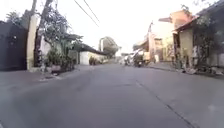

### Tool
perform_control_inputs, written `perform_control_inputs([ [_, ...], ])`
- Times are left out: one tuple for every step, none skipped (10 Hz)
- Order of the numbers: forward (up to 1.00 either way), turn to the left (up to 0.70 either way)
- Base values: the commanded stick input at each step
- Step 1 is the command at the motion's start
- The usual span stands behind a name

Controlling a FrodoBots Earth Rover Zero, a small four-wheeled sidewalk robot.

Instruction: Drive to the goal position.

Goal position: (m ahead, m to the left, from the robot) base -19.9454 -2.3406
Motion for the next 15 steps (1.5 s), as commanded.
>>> perform_control_inputs([
  [1.0, 0.02],
  [1.0, 0.02],
  [1.0, 0.02],
  [1.0, 0.02],
  [1.0, 0.02],
  [1.0, 0.02],
  [1.0, 0.02],
  [1.0, 0.02],
  [1.0, 0.02],
  [1.0, 0.02],
  [1.0, 0.02],
  [1.0, 0.02],
  [1.0, 0.02],
  [1.0, 0.02],
  [1.0, 0.02],
])
